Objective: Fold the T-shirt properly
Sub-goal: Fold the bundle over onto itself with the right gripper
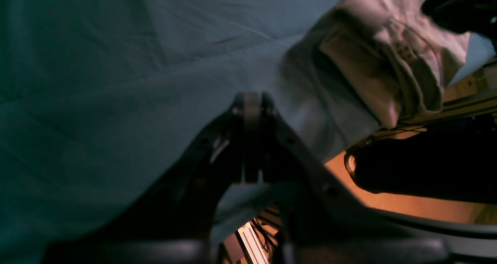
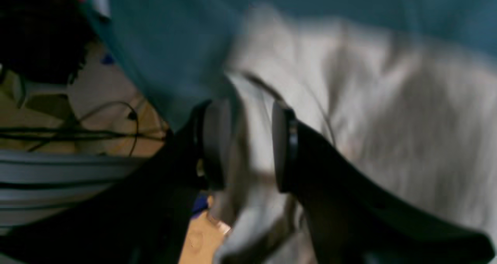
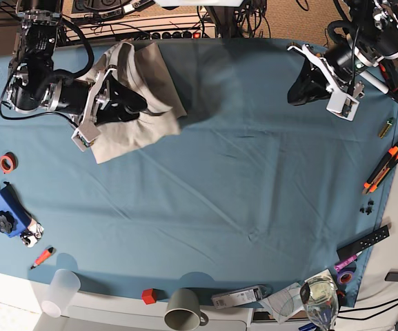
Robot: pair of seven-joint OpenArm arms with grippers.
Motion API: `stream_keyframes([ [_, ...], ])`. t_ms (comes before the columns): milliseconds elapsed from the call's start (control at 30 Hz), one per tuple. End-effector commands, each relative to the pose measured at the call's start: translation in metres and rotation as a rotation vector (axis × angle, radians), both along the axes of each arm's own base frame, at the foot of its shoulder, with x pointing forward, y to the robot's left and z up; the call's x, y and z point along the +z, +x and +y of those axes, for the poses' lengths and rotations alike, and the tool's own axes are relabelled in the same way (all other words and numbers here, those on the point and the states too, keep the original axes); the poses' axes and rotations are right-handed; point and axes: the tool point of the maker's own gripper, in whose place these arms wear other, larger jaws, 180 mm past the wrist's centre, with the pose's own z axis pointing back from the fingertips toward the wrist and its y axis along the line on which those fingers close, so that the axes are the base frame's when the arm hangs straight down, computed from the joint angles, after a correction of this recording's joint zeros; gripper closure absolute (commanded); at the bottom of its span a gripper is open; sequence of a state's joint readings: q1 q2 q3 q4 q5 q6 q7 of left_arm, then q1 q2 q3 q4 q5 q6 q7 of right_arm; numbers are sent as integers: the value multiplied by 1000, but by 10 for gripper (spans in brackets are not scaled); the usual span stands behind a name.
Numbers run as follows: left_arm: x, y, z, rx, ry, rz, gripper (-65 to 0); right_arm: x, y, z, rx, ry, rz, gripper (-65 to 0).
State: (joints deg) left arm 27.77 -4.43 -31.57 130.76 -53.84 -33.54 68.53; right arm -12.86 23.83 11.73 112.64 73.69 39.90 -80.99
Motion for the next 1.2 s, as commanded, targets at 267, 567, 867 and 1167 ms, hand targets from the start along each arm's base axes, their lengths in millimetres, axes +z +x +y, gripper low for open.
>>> stream_keyframes([
  [267,9,1,-2,-8,-10,-37,0,8,21,-47,-122,-204,-106,-189],
  [567,9,1,-2,-8,-10,-39,0,-64,7,-81,-260,-111,192,-184],
  [867,9,1,-2,-7,-10,-40,0,-59,9,-79,-270,-18,208,-184],
  [1167,10,3,-1,1,-7,-53,0,-17,54,-80,-218,-169,-2,-184],
])
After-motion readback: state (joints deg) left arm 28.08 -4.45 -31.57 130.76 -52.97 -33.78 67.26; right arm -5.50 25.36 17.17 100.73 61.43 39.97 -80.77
